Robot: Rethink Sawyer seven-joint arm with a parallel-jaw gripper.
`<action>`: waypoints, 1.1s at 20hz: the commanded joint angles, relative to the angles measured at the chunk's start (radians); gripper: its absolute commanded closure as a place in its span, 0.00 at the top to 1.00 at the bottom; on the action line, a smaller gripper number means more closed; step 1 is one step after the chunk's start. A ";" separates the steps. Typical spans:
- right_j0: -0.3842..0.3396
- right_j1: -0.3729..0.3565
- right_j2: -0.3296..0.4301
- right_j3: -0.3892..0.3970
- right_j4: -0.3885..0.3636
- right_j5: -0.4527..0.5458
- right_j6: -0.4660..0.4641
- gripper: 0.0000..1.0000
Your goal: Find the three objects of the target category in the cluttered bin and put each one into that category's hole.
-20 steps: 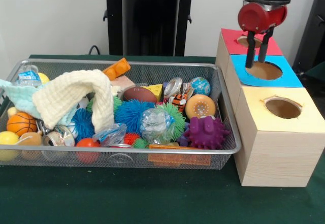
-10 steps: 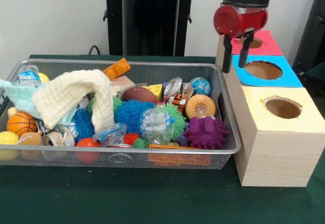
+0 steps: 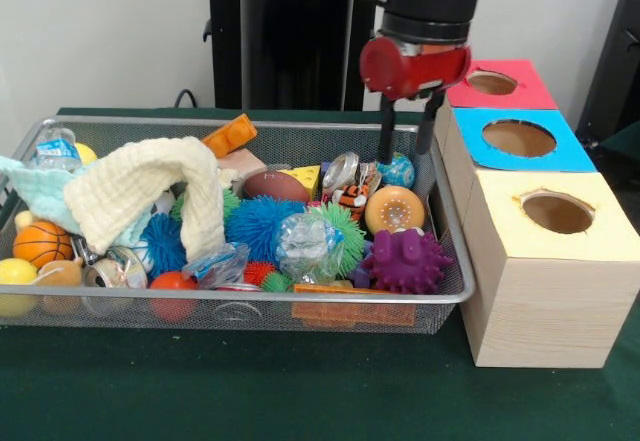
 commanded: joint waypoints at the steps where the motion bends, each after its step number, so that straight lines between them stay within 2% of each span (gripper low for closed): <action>1: -0.043 0.062 0.010 -0.047 -0.066 0.150 0.151 1.00; 5: -0.036 0.073 -0.002 -0.052 -0.066 0.199 0.169 1.00; 10: -0.046 0.083 0.052 -0.017 -0.046 0.240 0.184 1.00; 14: -0.039 0.094 0.062 -0.004 -0.031 0.267 0.207 1.00; 22: -0.047 0.129 0.086 0.011 -0.019 0.206 0.217 1.00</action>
